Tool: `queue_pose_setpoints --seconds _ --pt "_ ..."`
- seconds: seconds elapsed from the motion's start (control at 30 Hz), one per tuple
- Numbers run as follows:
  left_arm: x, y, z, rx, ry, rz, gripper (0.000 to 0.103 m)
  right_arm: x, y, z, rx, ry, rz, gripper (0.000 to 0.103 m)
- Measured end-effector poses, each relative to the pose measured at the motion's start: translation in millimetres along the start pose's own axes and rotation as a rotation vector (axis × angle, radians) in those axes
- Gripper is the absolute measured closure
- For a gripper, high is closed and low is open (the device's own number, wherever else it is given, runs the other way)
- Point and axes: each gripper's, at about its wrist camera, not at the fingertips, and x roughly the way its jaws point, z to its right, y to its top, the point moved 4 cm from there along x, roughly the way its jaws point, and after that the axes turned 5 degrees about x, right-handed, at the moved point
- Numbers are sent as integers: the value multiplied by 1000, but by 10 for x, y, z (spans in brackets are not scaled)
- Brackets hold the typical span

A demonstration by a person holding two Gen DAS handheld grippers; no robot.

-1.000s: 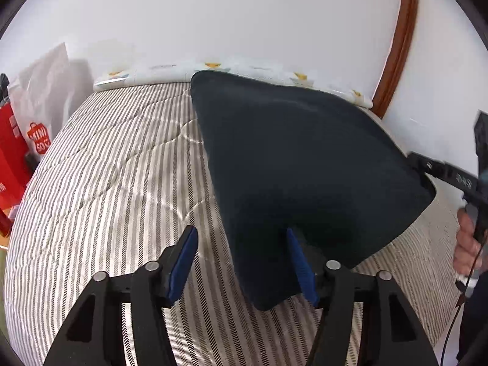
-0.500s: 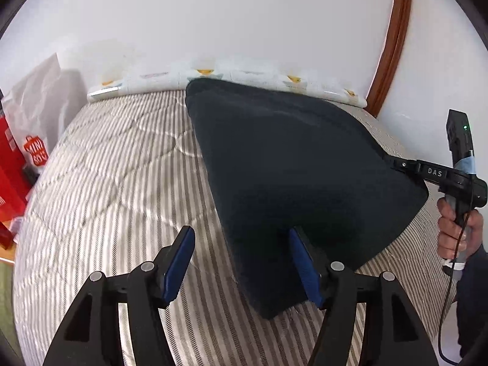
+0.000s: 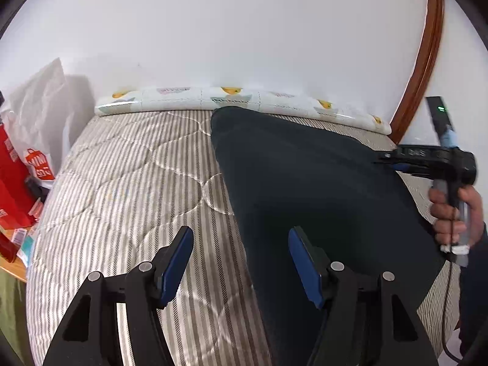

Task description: Fold small clothes

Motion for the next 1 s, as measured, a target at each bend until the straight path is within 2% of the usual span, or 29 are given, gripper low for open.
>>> queue_pose_setpoints --seconds 0.1,0.13,0.17,0.2,0.3,0.33,0.37,0.43,0.5,0.6,0.67,0.83,1.0 --pt "161 -27 34 12 -26 -20 40 247 107 28 56 36 -44 61" --pt "186 -30 45 21 -22 -21 40 301 139 23 73 54 -51 65" --pt "223 -35 61 31 -15 -23 39 346 175 11 87 76 -56 82" --pt "255 -41 70 36 -9 -24 39 375 221 -25 89 105 -55 88" --pt "272 -41 78 32 -16 -23 39 168 361 -179 -2 182 64 92" --pt "268 -34 75 31 -19 -22 39 77 375 -195 -31 182 111 92" --pt "270 -34 77 30 -18 -24 40 88 377 -194 -51 152 115 93" --pt "273 -38 86 30 -12 -28 40 244 348 -148 -55 87 74 93" --pt "251 -49 82 26 -7 -29 40 344 302 -89 -44 59 26 89" --pt "162 -101 78 11 -24 -29 40 15 210 3 -34 50 81 74" --pt "109 -141 77 8 -28 -27 40 -212 76 49 -54 37 98 56" --pt "-80 -294 91 -16 -57 -23 40 -560 -444 294 -48 50 78 55" --pt "-211 -503 174 -8 -82 -39 40 -649 -885 500 41 150 54 55"
